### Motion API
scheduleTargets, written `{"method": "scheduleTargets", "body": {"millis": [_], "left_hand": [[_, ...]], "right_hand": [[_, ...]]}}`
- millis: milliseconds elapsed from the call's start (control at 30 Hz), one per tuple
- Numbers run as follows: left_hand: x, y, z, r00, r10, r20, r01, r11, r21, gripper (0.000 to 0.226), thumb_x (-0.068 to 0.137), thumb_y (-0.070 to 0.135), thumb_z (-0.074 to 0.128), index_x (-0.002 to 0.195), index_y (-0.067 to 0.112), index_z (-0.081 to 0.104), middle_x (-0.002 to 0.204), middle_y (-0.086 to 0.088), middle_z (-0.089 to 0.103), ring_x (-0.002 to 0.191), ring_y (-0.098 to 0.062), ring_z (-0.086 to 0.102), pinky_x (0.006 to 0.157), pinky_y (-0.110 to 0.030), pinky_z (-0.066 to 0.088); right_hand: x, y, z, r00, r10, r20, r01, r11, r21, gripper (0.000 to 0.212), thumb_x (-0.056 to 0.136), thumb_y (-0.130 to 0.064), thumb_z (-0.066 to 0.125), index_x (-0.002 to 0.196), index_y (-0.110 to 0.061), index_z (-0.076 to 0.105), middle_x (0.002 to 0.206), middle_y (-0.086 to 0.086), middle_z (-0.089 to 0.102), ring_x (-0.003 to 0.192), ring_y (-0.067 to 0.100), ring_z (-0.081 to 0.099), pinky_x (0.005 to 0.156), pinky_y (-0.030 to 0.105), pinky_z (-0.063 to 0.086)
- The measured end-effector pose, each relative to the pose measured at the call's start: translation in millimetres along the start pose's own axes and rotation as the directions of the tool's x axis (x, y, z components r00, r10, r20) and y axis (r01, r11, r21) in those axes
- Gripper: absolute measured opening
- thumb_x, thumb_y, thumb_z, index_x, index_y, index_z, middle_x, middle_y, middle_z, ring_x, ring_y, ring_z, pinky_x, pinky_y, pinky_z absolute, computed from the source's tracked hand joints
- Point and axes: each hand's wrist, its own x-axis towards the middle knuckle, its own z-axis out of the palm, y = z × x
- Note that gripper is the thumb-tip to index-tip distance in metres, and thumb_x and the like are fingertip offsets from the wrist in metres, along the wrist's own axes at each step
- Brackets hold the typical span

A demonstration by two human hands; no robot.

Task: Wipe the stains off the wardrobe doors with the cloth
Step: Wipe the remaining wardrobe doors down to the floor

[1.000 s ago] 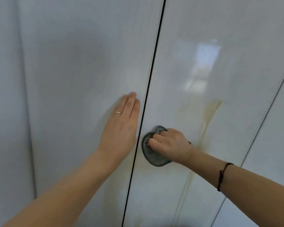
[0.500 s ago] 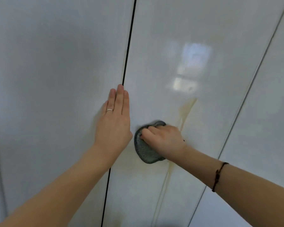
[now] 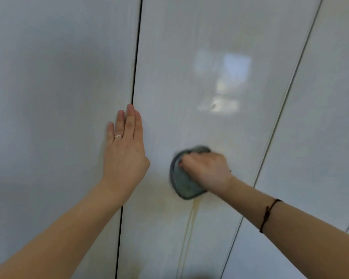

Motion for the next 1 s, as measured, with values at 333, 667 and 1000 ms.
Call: {"method": "scheduleTargets", "body": {"millis": [333, 667, 1000], "left_hand": [[2, 3, -1, 1.000, -0.009, 0.013, 0.009, 1.000, 0.027, 0.088, 0.073, -0.005, 0.047, 0.155, -0.006, 0.016, 0.164, -0.022, 0.008, 0.150, -0.041, 0.017, 0.122, -0.053, 0.018], [2, -1, -4, 0.998, 0.009, 0.066, -0.015, 0.996, 0.082, 0.090, 0.075, -0.004, 0.054, 0.155, -0.006, 0.014, 0.164, -0.024, 0.007, 0.149, -0.042, 0.019, 0.121, -0.054, 0.020], [-3, 3, -11, 0.995, -0.006, 0.103, 0.001, 0.998, 0.057, 0.088, 0.075, 0.000, 0.052, 0.155, -0.006, 0.016, 0.164, -0.024, 0.010, 0.149, -0.041, 0.021, 0.120, -0.053, 0.023]], "right_hand": [[38, 74, -48, 0.647, 0.636, -0.421, -0.578, 0.769, 0.273, 0.024, 0.102, -0.040, 0.049, 0.104, -0.017, 0.056, 0.073, 0.000, 0.061, 0.064, 0.034, 0.061, 0.060, 0.033, 0.035], [-65, 28, 20, 0.991, 0.101, -0.092, -0.089, 0.989, 0.122, 0.021, 0.090, -0.041, 0.062, 0.090, -0.021, 0.056, 0.069, -0.008, 0.064, 0.053, 0.019, 0.060, 0.046, 0.027, 0.042], [-82, 63, -48, 0.542, 0.833, -0.111, -0.629, 0.490, 0.604, 0.020, 0.099, -0.013, 0.051, 0.117, -0.022, 0.050, 0.105, -0.004, 0.059, 0.093, 0.016, 0.058, 0.080, 0.032, 0.048]]}}
